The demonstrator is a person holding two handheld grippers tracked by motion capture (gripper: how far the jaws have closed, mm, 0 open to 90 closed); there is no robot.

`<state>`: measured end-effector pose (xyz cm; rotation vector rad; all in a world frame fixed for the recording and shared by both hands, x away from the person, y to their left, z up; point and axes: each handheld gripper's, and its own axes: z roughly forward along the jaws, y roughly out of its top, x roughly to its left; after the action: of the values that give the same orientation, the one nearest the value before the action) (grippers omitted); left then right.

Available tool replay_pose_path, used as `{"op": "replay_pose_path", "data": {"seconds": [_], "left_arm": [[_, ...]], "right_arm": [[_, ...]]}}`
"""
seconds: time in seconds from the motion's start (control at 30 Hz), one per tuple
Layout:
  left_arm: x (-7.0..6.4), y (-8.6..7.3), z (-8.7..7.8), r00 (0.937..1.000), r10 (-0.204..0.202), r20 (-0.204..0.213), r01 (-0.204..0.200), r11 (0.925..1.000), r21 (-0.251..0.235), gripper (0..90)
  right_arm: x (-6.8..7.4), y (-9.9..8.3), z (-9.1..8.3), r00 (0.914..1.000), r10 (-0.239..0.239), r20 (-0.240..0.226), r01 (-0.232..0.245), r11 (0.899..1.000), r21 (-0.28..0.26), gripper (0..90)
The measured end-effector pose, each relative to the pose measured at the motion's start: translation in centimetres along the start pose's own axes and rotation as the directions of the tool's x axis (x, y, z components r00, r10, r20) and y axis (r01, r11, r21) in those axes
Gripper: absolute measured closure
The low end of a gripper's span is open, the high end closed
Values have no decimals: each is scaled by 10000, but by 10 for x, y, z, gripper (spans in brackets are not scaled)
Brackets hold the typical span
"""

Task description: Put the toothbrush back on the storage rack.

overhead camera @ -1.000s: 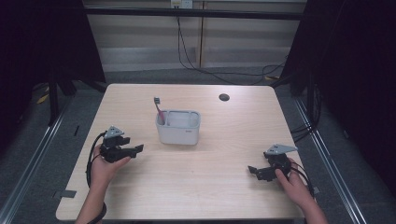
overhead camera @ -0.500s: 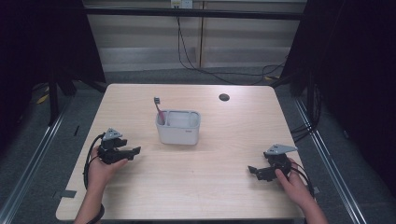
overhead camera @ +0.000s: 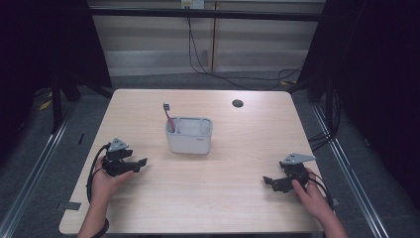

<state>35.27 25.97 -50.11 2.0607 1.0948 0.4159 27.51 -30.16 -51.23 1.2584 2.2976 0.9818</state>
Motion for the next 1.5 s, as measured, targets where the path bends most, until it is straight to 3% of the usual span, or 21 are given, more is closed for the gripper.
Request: {"op": "replay_pose_path", "data": {"seconds": [0.47, 0.63, 1.5], "left_arm": [[0, -5, 4, 9979, 618, -202, -613, 9978, 271, 266], [0, -6, 5, 9984, 516, -210, -514, 9986, 105, 251], [3, -6, 7, 9987, 161, -478, -149, 9996, 246, 155]], "right_arm": [[0, 0, 0, 10000, -2, 1, 2, 10000, 0, 82], [0, 0, 0, 10000, -6, 3, 6, 10000, -6, 82], [0, 0, 0, 10000, 4, -2, -4, 10000, -2, 82]]}}
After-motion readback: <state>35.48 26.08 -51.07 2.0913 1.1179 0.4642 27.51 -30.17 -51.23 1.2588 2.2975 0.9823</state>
